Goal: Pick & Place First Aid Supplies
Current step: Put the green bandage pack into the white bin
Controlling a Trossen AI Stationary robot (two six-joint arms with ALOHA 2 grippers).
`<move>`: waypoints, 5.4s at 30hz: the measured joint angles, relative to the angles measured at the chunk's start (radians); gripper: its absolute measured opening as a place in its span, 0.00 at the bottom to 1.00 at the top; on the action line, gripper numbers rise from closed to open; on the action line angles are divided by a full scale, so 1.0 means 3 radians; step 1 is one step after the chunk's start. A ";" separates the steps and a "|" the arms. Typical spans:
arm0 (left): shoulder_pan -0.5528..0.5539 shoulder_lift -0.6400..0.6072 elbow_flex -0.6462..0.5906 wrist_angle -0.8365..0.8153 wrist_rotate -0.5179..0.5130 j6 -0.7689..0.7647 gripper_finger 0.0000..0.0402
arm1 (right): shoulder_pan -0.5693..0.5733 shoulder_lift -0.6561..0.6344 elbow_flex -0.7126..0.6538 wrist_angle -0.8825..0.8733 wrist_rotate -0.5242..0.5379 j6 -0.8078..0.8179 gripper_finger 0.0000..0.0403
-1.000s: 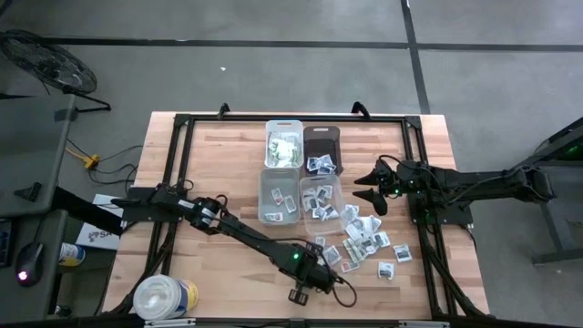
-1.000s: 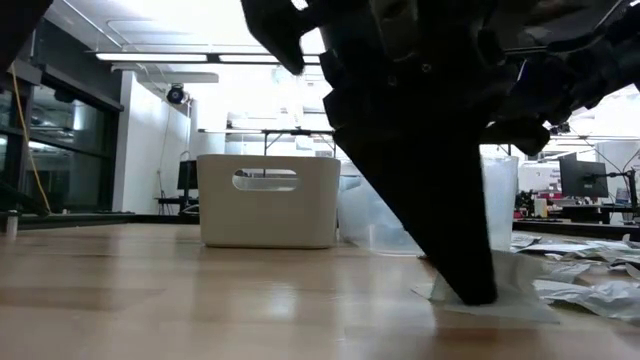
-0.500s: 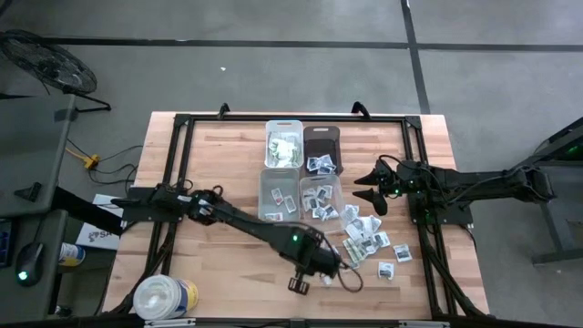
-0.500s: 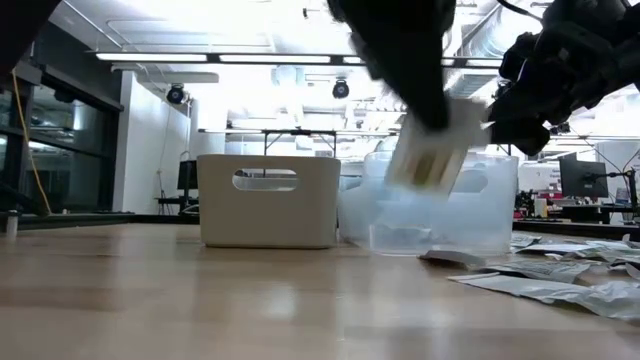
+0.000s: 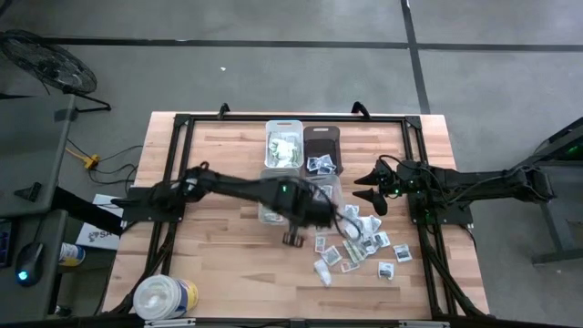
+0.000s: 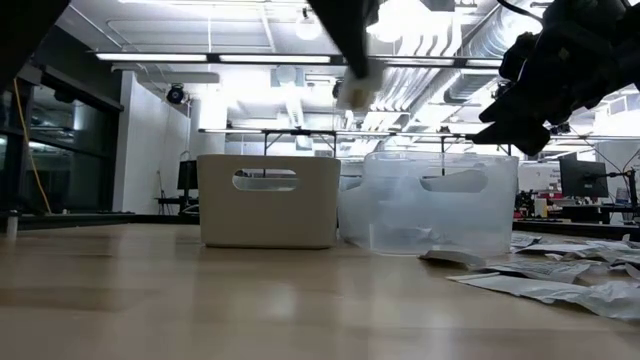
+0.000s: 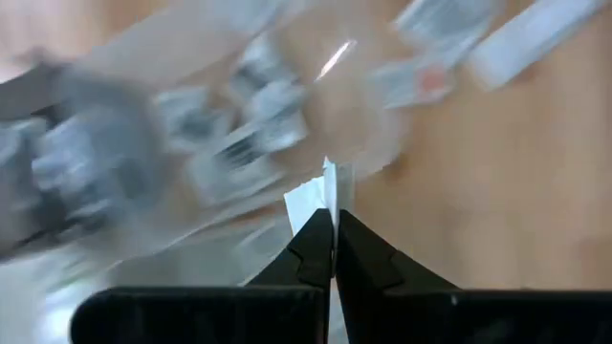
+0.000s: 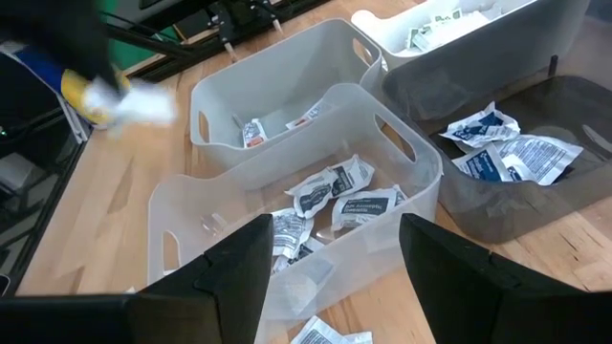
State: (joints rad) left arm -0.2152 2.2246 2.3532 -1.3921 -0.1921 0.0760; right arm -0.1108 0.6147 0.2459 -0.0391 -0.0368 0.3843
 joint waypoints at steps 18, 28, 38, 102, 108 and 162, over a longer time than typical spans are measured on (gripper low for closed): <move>0.1101 -0.0075 0.0000 -0.0396 -0.0656 0.1439 0.01 | 0.0001 0.0001 0.0000 0.0000 -0.0001 0.0000 0.55; 0.1573 -0.0074 -0.0414 -0.0097 -0.0246 0.1987 0.01 | 0.0001 0.0001 0.0000 0.0000 0.0000 0.0001 0.55; 0.1812 -0.0074 -0.0695 0.0156 0.0052 0.2397 0.01 | 0.0000 0.0001 0.0000 -0.0001 0.0000 0.0001 0.55; -0.0187 -0.0281 -0.0840 0.0957 -0.0388 -0.0485 0.49 | 0.0000 0.0001 -0.0001 -0.0001 0.0000 0.0001 0.55; -0.0441 -0.0028 -0.0847 0.1325 -0.0232 -0.0866 0.49 | 0.0001 0.0001 -0.0003 0.0025 0.0000 0.0001 0.55; -0.0855 0.1101 -0.0819 0.2372 0.0062 -0.1577 0.39 | 0.0001 -0.0001 -0.0003 -0.0001 -0.0001 0.0001 0.55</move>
State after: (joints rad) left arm -0.4717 2.5549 2.1075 -0.6805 -0.1734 -0.3970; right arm -0.1106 0.6144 0.2451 -0.0393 -0.0371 0.3845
